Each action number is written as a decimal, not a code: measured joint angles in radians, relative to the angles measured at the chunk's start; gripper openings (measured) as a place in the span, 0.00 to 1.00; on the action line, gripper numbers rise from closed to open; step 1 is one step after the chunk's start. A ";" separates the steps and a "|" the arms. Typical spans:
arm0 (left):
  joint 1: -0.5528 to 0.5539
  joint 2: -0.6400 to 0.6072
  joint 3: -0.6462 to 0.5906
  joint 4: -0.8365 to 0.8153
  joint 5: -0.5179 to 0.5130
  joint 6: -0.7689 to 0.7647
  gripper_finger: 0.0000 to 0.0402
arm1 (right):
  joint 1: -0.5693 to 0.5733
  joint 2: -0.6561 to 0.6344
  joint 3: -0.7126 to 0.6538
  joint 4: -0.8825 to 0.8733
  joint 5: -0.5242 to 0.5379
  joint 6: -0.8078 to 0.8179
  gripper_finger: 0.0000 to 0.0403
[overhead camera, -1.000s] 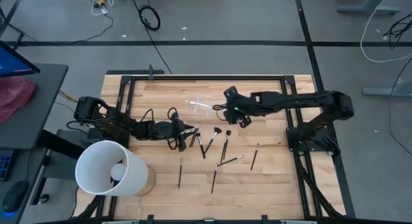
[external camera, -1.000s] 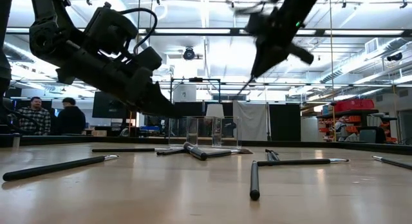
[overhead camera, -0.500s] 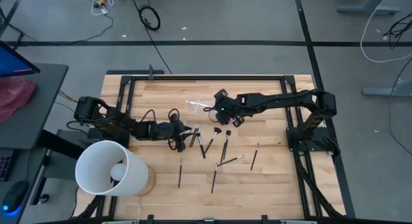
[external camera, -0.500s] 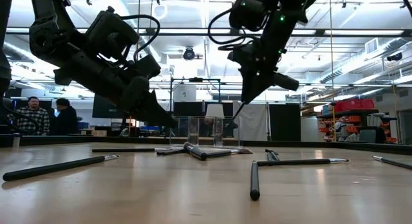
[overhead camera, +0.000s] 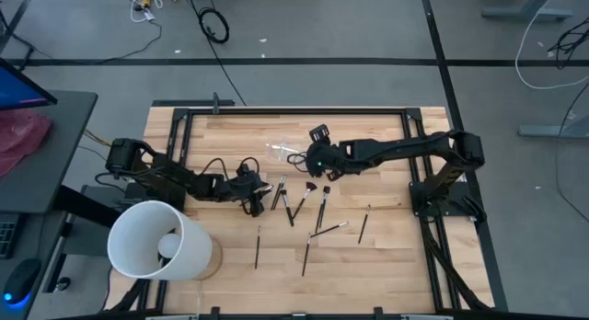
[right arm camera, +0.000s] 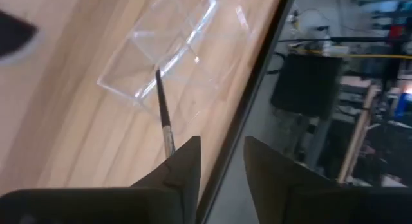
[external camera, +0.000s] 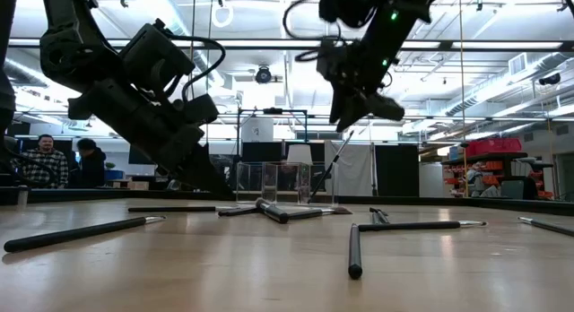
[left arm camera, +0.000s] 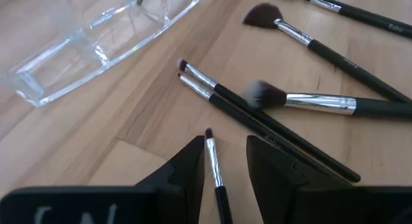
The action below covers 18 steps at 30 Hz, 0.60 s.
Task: Put items in baskets/containers
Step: Put the black eyeshadow brush into the transparent organizer
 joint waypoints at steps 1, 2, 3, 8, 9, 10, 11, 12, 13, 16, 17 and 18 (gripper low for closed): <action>-0.011 -0.004 0.000 -0.005 -0.011 0.003 0.28 | 0.018 -0.009 0.000 0.001 0.006 0.004 0.31; -0.023 -0.010 0.000 -0.006 -0.021 0.008 0.28 | 0.035 -0.017 0.000 -0.004 0.007 0.011 0.31; -0.035 -0.015 0.000 -0.004 -0.033 0.015 0.28 | 0.052 -0.026 0.000 -0.001 0.009 0.021 0.32; -0.102 -0.085 0.000 -0.051 -0.138 0.067 0.27 | 0.113 -0.092 0.000 -0.003 0.006 0.108 0.32; -0.116 -0.111 0.000 -0.086 -0.162 0.067 0.27 | 0.119 -0.107 0.000 -0.002 0.007 0.133 0.32; -0.128 -0.135 0.000 -0.125 -0.183 0.063 0.27 | 0.124 -0.123 0.000 -0.004 0.004 0.159 0.32; -0.139 -0.159 0.000 -0.170 -0.204 0.056 0.27 | 0.126 -0.137 0.000 -0.005 -0.007 0.189 0.32; -0.150 -0.183 0.000 -0.222 -0.222 0.038 0.27 | 0.127 -0.152 0.000 -0.004 -0.030 0.223 0.32; -0.160 -0.209 0.000 -0.274 -0.239 0.014 0.27 | 0.127 -0.165 0.000 -0.001 -0.065 0.257 0.32; -0.183 -0.255 -0.002 -0.387 -0.244 -0.031 0.27 | 0.113 -0.195 -0.034 0.047 -0.233 0.355 0.32; -0.190 -0.264 -0.013 -0.399 -0.242 -0.033 0.27 | 0.108 -0.200 -0.058 0.087 -0.294 0.382 0.32; -0.195 -0.265 -0.025 -0.393 -0.242 -0.035 0.27 | 0.102 -0.202 -0.092 0.146 -0.345 0.401 0.32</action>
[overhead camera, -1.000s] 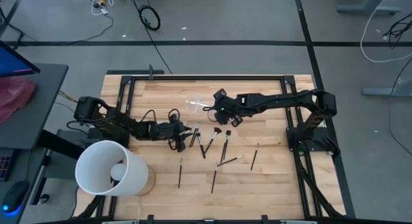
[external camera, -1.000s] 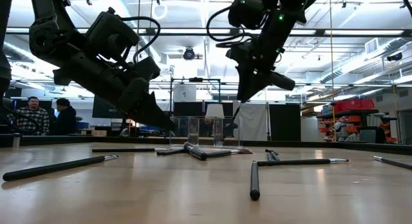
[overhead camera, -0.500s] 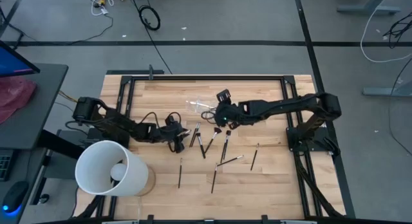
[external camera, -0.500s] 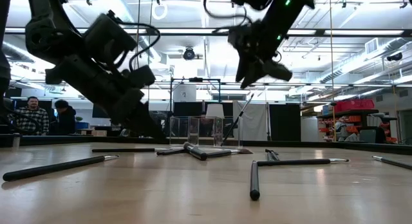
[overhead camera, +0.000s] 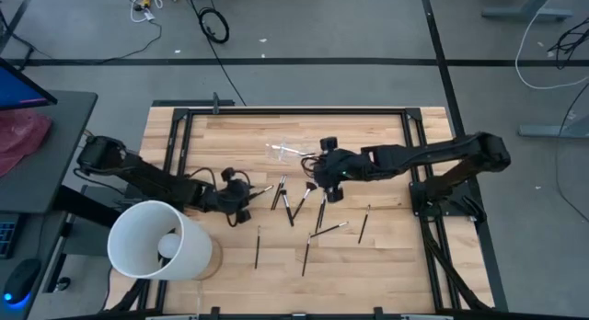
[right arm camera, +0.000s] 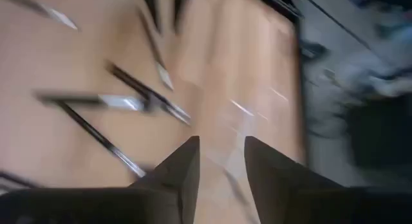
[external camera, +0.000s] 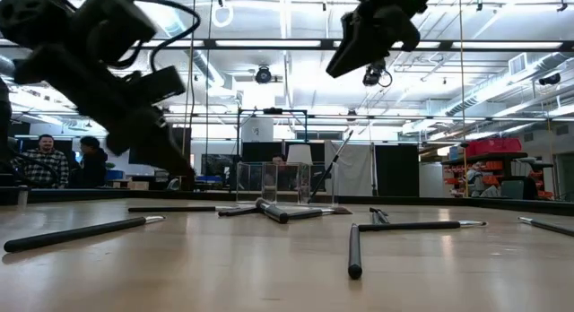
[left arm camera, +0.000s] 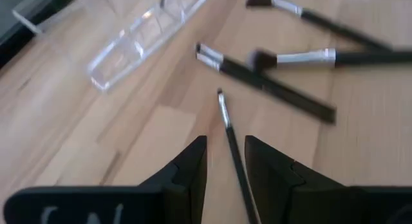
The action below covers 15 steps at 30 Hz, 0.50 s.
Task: Put items in baskets/containers
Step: Put the black eyeshadow brush into the transparent organizer
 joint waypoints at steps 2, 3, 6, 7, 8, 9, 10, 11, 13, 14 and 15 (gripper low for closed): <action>-0.007 0.001 -0.033 0.048 0.004 -0.004 0.27 | -0.009 0.000 -0.095 0.174 -0.079 0.020 0.32; -0.009 0.001 -0.053 0.089 0.003 -0.005 0.27 | -0.010 0.003 -0.151 0.282 -0.104 0.022 0.32; -0.018 0.001 -0.128 0.285 0.002 -0.002 0.27 | -0.005 0.020 -0.321 0.614 -0.133 0.014 0.32; -0.022 0.001 -0.156 0.358 0.002 -0.003 0.27 | 0.000 0.025 -0.373 0.723 -0.135 0.016 0.32; -0.027 0.001 -0.183 0.433 0.002 -0.005 0.27 | 0.004 0.030 -0.417 0.839 -0.138 0.023 0.32; -0.032 0.001 -0.208 0.494 0.002 -0.007 0.27 | 0.007 0.031 -0.458 0.944 -0.137 0.041 0.32; -0.036 0.002 -0.228 0.539 0.003 -0.008 0.27 | 0.011 0.033 -0.491 1.034 -0.138 0.057 0.32; -0.036 0.006 -0.246 0.575 0.003 -0.010 0.27 | 0.013 0.040 -0.519 1.123 -0.138 0.074 0.32; -0.036 0.008 -0.271 0.612 0.002 -0.010 0.27 | 0.016 0.050 -0.555 1.227 -0.138 0.101 0.32; -0.035 0.008 -0.276 0.617 0.002 -0.010 0.27 | 0.016 0.053 -0.565 1.253 -0.141 0.112 0.32; -0.033 0.008 -0.276 0.617 0.002 -0.010 0.27 | 0.015 0.058 -0.567 1.271 -0.149 0.125 0.32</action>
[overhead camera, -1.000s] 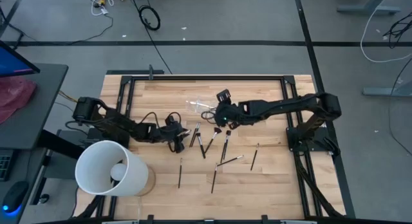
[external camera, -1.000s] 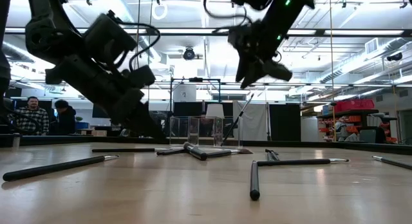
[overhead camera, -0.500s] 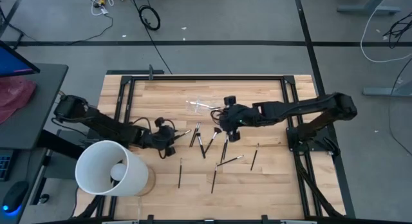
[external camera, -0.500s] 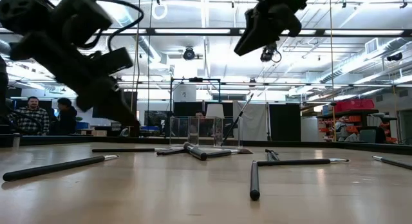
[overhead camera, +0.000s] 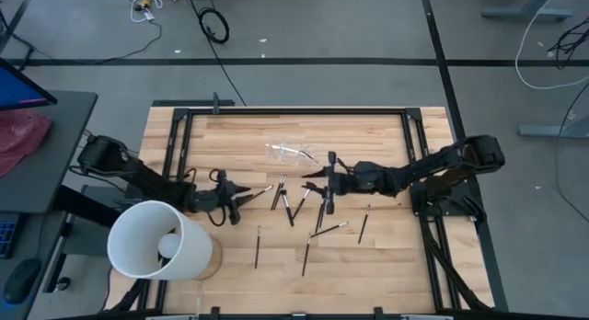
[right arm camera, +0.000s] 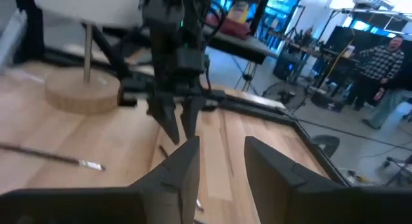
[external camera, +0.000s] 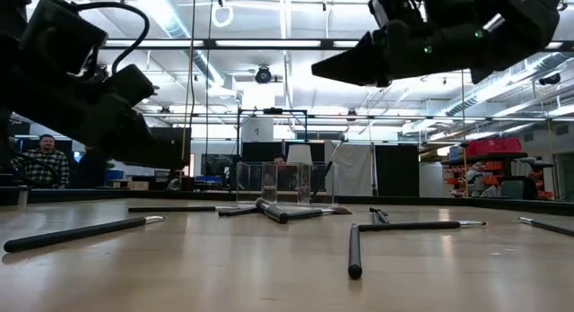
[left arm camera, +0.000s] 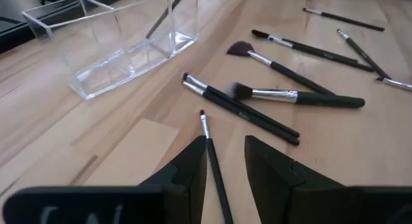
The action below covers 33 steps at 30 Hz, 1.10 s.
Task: Put items in baskets/containers
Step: Put the black eyeshadow brush into the transparent organizer
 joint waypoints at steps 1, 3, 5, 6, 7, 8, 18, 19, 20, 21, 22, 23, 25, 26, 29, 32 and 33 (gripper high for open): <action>0.002 0.000 0.000 -0.007 0.000 0.000 0.27 | 0.000 0.003 0.001 0.005 -0.004 0.009 0.32; 0.006 0.017 0.000 -0.009 0.001 0.000 0.27 | 0.001 0.005 0.002 0.005 -0.006 0.020 0.32; 0.007 0.035 0.000 0.007 0.000 0.001 0.27 | 0.003 0.011 0.005 0.012 -0.007 0.019 0.32; 0.007 0.049 0.000 0.013 -0.004 -0.001 0.27 | 0.003 0.012 0.005 0.019 -0.007 0.019 0.32; 0.007 0.068 0.001 0.015 -0.006 -0.005 0.27 | 0.003 0.012 0.005 0.034 -0.007 0.019 0.32; 0.007 0.088 0.001 0.016 -0.009 -0.011 0.27 | 0.003 0.011 0.005 0.044 -0.007 0.019 0.32; 0.017 0.333 0.050 0.199 -0.009 -0.026 0.27 | 0.003 0.011 0.006 0.050 -0.034 0.019 0.32; 0.017 0.358 0.069 0.200 -0.008 -0.022 0.27 | 0.003 0.011 0.006 0.049 -0.034 0.019 0.32; 0.017 0.386 0.087 0.199 -0.007 -0.012 0.27 | 0.003 0.011 0.006 0.048 -0.034 0.019 0.32; 0.017 0.414 0.106 0.199 -0.008 -0.002 0.27 | 0.003 0.011 0.006 0.048 -0.034 0.019 0.32; 0.016 0.439 0.122 0.204 -0.018 0.004 0.27 | 0.003 0.011 0.006 0.047 -0.034 0.019 0.32; 0.019 0.465 0.137 0.212 -0.034 0.005 0.27 | 0.003 0.011 0.006 0.046 -0.034 0.019 0.32; 0.024 0.513 0.154 0.222 -0.060 -0.017 0.27 | 0.003 0.011 0.006 0.043 -0.034 0.019 0.32; 0.028 0.535 0.158 0.226 -0.067 -0.033 0.27 | 0.003 0.011 0.006 0.041 -0.034 0.019 0.32; 0.039 0.576 0.157 0.246 -0.073 -0.088 0.27 | 0.003 0.011 0.006 0.026 -0.034 0.019 0.32; 0.042 0.582 0.145 0.265 -0.068 -0.103 0.27 | 0.003 0.011 0.006 0.008 -0.034 0.018 0.32; 0.043 0.586 0.140 0.283 -0.062 -0.095 0.27 | 0.003 0.011 0.006 0.006 -0.034 0.017 0.32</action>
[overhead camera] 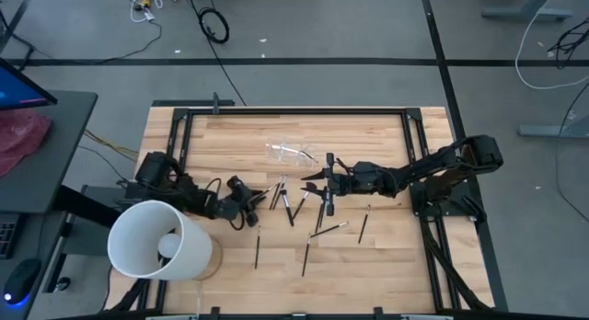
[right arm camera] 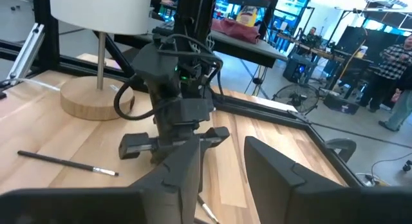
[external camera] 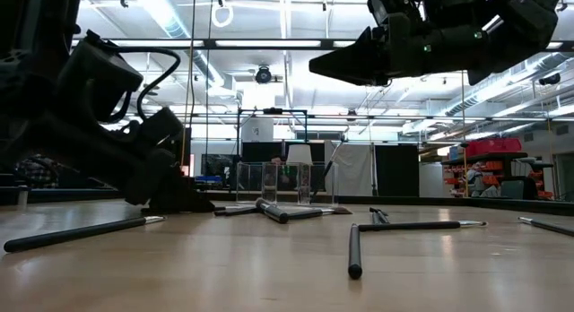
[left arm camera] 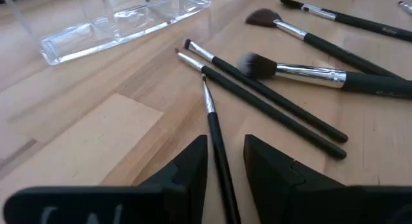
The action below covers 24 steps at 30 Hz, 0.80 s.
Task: Put items in baskets/containers
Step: Put the black eyeshadow brush into the transparent organizer
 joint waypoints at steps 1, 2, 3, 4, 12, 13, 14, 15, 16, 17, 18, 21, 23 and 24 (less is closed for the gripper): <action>0.001 0.002 -0.003 0.015 0.009 0.009 0.27 | 0.000 0.000 0.000 0.001 0.000 -0.001 0.32; 0.003 0.002 -0.003 0.018 0.019 0.012 0.26 | 0.000 0.000 0.000 0.001 0.000 -0.001 0.32; 0.006 0.002 -0.003 0.021 0.029 0.010 0.25 | 0.000 0.000 0.000 0.001 0.000 -0.001 0.32; 0.009 0.002 -0.003 0.023 0.036 0.002 0.23 | 0.000 0.000 0.000 0.001 0.000 -0.001 0.32; 0.027 0.002 -0.004 0.017 0.055 -0.015 0.03 | 0.006 0.012 0.000 0.011 -0.118 0.007 0.32; 0.030 0.002 -0.005 0.021 0.060 -0.013 0.04 | 0.010 0.022 0.000 0.010 -0.128 0.006 0.32; 0.030 0.002 -0.005 0.023 0.063 -0.010 0.05 | 0.015 0.032 0.001 0.008 -0.129 0.000 0.32; 0.031 0.002 -0.005 0.028 0.063 -0.006 0.05 | 0.018 0.046 0.007 0.004 -0.130 -0.007 0.32; 0.031 0.003 -0.005 0.037 0.066 0.007 0.05 | 0.020 0.064 0.021 0.000 -0.131 -0.013 0.32; 0.031 0.004 -0.006 0.051 0.073 0.024 0.04 | 0.020 0.084 0.035 0.001 -0.132 -0.015 0.32; 0.031 0.006 -0.006 0.066 0.078 0.044 0.04 | 0.020 0.111 0.055 0.001 -0.133 -0.015 0.32; 0.032 0.008 -0.007 0.097 0.080 0.075 0.03 | 0.019 0.205 0.137 -0.047 -0.132 0.009 0.32; 0.032 0.008 -0.007 0.100 0.080 0.077 0.03 | 0.018 0.276 0.204 -0.119 -0.131 0.014 0.33; 0.032 0.008 -0.007 0.103 0.080 0.077 0.03 | 0.018 0.308 0.235 -0.156 -0.130 0.012 0.34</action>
